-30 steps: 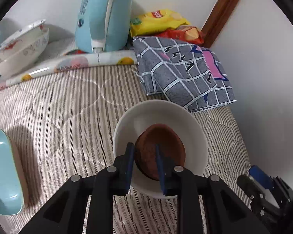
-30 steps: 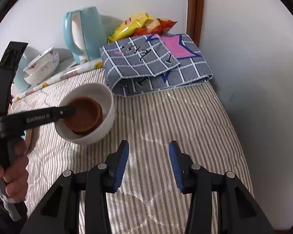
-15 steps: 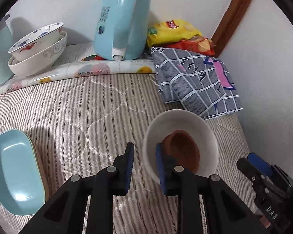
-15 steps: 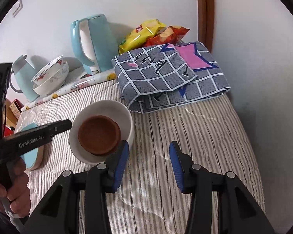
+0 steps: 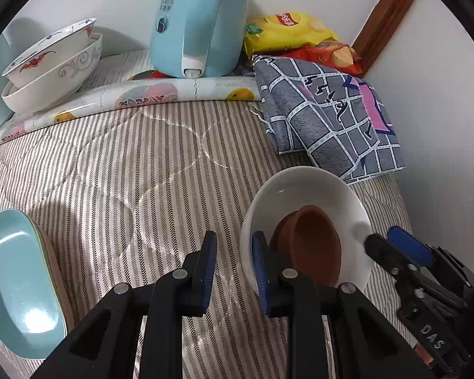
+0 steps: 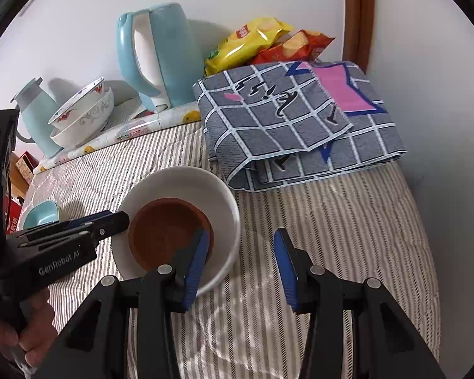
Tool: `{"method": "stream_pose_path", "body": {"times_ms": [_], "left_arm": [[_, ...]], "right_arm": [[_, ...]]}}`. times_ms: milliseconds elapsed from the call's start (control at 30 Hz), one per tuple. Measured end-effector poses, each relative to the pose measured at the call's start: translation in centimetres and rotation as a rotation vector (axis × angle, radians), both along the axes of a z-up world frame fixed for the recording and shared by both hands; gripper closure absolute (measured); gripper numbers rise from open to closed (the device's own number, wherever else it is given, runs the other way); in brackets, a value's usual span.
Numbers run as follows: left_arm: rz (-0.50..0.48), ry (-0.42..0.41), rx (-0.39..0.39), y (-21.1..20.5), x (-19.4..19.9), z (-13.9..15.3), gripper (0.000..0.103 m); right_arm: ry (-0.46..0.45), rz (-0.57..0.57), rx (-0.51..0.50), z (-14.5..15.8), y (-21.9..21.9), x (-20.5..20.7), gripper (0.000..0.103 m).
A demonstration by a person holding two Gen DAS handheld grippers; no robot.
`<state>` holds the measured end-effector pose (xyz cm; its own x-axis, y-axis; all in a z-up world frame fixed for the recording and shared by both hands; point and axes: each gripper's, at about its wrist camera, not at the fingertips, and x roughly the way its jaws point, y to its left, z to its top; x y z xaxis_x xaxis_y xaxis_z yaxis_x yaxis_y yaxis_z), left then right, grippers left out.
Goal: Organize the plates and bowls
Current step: 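Close both grippers on the rim of the white bowl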
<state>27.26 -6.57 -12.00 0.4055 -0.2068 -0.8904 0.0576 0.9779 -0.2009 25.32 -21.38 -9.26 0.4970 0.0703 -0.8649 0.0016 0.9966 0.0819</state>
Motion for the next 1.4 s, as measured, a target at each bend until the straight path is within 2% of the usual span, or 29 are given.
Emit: {"method": "stream_pose_path", "body": {"times_ms": [233,533,800,1033,1267,1333,1400], "left_arm": [[-0.013,0.016,0.031,-0.4,0.4,-0.6,0.076],[-0.02,0.03,0.058,-0.7,0.8,-1.3,0.072],[-0.009,0.041,0.045,-0.7,1.0,-1.9,0.07],[-0.002,0.018,0.046,-0.7,1.0,-2.1,0.069],[0.005,0.02,0.029,-0.5,1.1,-2.2,0.068],[0.007,0.03,0.032,-0.3,1.2,-2.3,0.064],[-0.001,0.037,0.026,-0.2,1.3,-2.4,0.064]], "right_arm": [[0.066,-0.007,-0.07,-2.1,1.0,1.5,0.06],[0.105,-0.035,-0.148,-3.1,0.9,2.1,0.06],[0.14,-0.029,-0.125,-4.0,0.7,2.7,0.057],[0.118,-0.019,-0.123,-4.1,0.4,2.8,0.051],[0.116,-0.009,-0.111,-4.0,0.3,2.9,0.05],[0.119,-0.005,-0.102,-4.0,0.2,3.0,0.05],[0.117,-0.004,-0.096,-4.0,0.2,2.9,0.05]]}}
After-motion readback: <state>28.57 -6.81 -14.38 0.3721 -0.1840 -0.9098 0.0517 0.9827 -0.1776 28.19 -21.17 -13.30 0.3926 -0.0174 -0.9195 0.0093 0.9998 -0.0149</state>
